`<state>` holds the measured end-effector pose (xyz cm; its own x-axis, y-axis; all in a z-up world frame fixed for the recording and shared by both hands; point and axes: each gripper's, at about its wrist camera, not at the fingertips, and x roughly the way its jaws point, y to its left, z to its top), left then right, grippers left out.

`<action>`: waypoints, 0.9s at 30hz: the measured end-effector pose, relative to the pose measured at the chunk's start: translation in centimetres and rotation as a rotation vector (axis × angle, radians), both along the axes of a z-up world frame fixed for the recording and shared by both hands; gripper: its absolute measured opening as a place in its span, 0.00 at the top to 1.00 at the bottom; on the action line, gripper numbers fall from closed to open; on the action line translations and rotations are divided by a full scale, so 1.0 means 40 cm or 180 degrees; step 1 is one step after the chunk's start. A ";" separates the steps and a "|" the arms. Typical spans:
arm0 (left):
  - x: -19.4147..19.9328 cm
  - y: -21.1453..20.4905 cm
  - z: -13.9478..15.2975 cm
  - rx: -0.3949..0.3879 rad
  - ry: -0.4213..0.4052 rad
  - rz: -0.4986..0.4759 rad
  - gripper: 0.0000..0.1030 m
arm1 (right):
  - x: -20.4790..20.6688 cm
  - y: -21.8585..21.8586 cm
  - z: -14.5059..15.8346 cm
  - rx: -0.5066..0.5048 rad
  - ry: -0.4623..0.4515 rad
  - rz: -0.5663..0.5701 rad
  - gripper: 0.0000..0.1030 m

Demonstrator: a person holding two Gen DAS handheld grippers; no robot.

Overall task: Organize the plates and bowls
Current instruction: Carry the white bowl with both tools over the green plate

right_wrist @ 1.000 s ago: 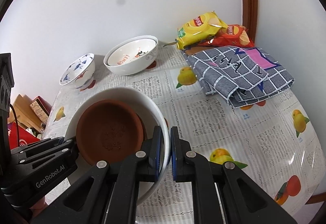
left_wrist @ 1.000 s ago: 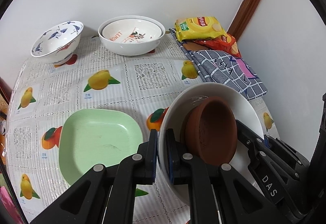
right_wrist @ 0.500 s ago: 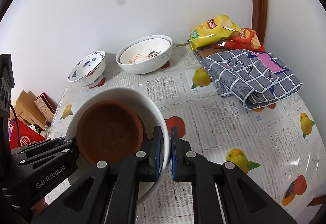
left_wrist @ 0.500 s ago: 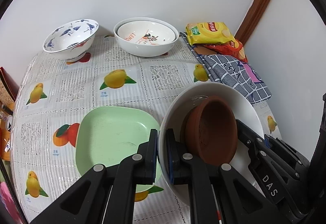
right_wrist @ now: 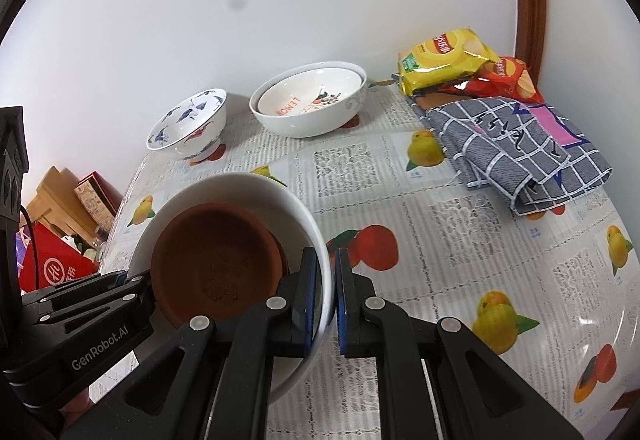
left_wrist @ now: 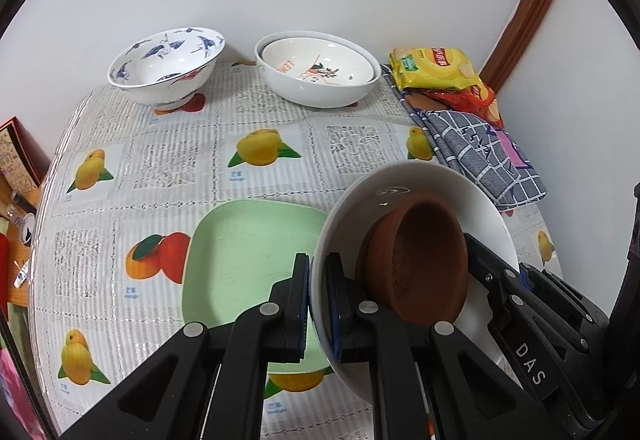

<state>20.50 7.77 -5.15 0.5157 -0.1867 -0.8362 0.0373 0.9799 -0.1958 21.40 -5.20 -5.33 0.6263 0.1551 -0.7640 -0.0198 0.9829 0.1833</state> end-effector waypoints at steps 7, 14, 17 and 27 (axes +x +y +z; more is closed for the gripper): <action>0.003 0.042 -0.024 -0.0011 0.0055 0.0095 0.91 | 0.014 0.036 -0.021 0.0002 0.0046 0.0089 0.91; 0.009 0.081 -0.057 -0.0013 0.0138 0.0181 0.91 | 0.033 0.077 -0.056 -0.0012 0.0131 0.0183 0.92; 0.015 0.099 -0.067 -0.0013 0.0164 0.0209 0.91 | 0.041 0.093 -0.069 -0.0008 0.0156 0.0216 0.92; 0.035 0.144 -0.108 -0.0020 0.0256 0.0281 0.91 | 0.072 0.137 -0.112 -0.0028 0.0249 0.0315 0.92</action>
